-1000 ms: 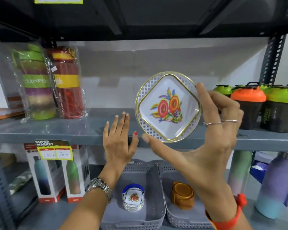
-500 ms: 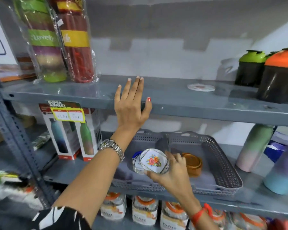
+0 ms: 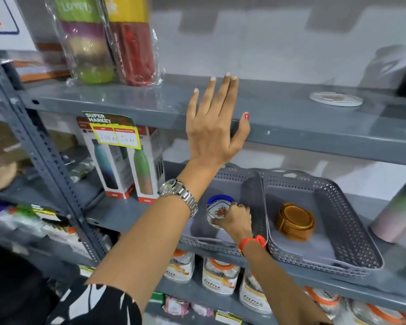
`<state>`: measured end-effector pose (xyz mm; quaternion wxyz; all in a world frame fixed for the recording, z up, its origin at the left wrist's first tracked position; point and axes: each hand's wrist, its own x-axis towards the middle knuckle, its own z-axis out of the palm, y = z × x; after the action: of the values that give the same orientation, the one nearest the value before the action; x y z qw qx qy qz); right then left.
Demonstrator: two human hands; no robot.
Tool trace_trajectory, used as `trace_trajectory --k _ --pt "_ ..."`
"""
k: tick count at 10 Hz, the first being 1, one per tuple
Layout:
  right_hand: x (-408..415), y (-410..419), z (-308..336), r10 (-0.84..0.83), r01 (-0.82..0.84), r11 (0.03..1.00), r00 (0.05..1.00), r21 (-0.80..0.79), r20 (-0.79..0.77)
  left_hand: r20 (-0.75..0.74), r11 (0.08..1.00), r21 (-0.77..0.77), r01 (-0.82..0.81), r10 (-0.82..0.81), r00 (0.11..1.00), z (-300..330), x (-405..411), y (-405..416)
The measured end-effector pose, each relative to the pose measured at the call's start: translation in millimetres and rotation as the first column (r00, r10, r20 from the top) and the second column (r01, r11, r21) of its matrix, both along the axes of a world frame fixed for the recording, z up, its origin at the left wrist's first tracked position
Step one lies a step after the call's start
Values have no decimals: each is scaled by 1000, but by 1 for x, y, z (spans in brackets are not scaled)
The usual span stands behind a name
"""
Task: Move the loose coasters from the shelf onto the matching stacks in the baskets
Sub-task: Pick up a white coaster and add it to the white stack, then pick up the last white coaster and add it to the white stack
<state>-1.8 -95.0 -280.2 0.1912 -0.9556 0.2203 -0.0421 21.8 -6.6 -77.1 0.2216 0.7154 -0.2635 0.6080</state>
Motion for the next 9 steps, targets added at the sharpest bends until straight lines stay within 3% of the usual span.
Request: trace_trajectory --k 4,5,6,7,8,9 --pt "15 -2 7 -2 5 998 998 -59 61 39 1000 -17 -20 20 999 1 1 -3" --pt "-10 2 32 81 -57 993 969 -107 233 40 1000 -22 -10 10 999 2 1 -3" --pt "-49 7 72 166 -88 985 750 -151 641 28 1000 -17 -7 7 1000 2 1 -2" --pt "-91 4 128 211 -81 977 297 -196 931 16 1000 -5 -4 5 1000 1 1 -2" --pt "-120 -5 193 219 17 975 96 -221 971 21 1000 0 17 -17 1000 1 0 -1" --pt "-123 -17 247 218 49 973 127 -225 968 25 999 5 31 -31 999 0 -1 1"
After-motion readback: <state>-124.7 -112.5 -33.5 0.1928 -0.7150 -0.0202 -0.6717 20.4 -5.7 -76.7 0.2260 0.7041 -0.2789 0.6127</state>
